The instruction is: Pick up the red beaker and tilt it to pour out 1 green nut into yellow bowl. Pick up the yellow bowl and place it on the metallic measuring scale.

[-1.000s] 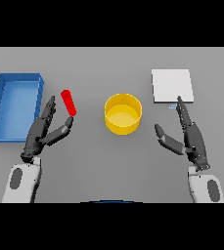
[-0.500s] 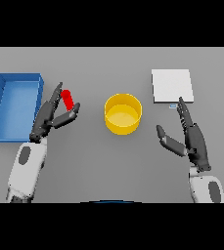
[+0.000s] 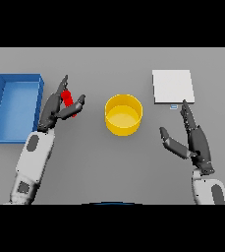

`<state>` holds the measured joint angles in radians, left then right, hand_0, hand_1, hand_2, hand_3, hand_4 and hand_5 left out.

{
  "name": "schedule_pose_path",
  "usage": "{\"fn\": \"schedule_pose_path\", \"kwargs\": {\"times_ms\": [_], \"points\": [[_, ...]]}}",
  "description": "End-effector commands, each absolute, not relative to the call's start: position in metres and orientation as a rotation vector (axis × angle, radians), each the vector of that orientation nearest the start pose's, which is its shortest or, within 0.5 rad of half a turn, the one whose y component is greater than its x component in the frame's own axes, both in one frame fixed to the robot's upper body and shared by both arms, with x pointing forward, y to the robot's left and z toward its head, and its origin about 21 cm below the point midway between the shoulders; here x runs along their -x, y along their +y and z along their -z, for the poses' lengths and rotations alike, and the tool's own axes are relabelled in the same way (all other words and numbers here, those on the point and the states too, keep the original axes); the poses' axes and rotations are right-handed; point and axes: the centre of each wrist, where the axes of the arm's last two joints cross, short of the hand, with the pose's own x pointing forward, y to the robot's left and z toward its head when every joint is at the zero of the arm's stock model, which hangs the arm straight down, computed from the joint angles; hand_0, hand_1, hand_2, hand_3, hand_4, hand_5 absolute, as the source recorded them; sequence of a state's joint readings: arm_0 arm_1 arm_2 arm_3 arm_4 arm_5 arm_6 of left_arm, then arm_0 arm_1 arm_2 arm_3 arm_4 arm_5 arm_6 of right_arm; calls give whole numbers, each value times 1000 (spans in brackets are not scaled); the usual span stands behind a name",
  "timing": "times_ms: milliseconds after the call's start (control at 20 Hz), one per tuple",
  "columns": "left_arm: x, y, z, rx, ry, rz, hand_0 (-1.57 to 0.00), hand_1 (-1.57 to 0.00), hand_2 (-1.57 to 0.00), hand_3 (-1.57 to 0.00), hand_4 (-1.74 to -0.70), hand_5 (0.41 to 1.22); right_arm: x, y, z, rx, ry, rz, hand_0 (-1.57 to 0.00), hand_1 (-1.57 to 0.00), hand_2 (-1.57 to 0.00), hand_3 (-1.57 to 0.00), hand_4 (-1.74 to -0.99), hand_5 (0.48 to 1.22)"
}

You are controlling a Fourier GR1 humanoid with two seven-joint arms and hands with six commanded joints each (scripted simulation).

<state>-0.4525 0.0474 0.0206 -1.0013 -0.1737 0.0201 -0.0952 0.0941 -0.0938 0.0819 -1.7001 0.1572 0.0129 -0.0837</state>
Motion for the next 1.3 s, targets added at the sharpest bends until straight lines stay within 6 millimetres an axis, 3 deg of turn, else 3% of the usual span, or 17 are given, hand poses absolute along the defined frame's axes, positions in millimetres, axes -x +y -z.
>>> {"fn": "schedule_pose_path", "kwargs": {"times_ms": [0, 100, 200, 250, 350, 400, 500, 600, 750, 1050, 1250], "points": [[-352, 197, 20, -62, -1544, 276, 1, 1, 1, 1, -1270, 700, -225, -236, -15, 127, -1698, -239, 1, 1, 1, 1, -1244, 643], [-356, 194, 26, -39, -1544, 243, 1, 1, -6, 1, -1303, 719, -228, -239, -15, 140, -1688, -239, 1, 1, 1, 1, -1246, 646], [-358, 184, 32, -25, -1547, 213, -81, -94, -157, -133, -1364, 761, -224, -238, -14, 130, -1712, -248, 1, 1, 1, 1, -1242, 645], [-360, 184, 33, -30, -1555, 198, -207, -230, -287, -254, -1401, 787, -225, -236, -14, 132, -1701, -250, 1, 1, 1, 1, -1240, 645], [-361, 180, 35, -83, -1550, 180, -551, -588, -662, -728, -1471, 943, -228, -236, -12, 134, -1696, -250, 1, 1, 1, 1, -1237, 648], [-362, 178, 34, -121, -1545, 197, -755, -783, -844, -884, -1519, 999, -226, -236, -15, 130, -1711, -244, 1, 1, 1, 1, -1239, 648], [-365, 175, 29, -155, -1554, 249, -1049, -1067, -1106, -1058, -1589, 1079, -223, -237, -14, 131, -1709, -246, 1, 1, 1, 1, -1239, 648], [-364, 171, 32, -139, -1563, 254, -1237, -1248, -1273, -1154, -1636, 1130, -228, -236, -16, 136, -1703, -243, 1, 1, 1, 1, -1242, 650], [-361, 171, 32, -141, -1563, 262, -1400, -1406, -1419, -1357, -1542, 1174, -230, -239, -15, 122, -1697, -230, 1, 1, 1, 1, -1255, 644], [-371, 179, 3, 3, -1649, 160, -1526, -1528, -1531, -1515, -1689, 1140, -225, -238, -16, 136, -1710, -256, 1, 1, 1, 1, -1236, 644], [-371, 181, -15, 1, -1687, 235, -1553, -1553, -1555, -1548, -1720, 1131, -225, -236, -16, 141, -1733, -260, 1, 1, 1, 1, -1226, 650]]}}
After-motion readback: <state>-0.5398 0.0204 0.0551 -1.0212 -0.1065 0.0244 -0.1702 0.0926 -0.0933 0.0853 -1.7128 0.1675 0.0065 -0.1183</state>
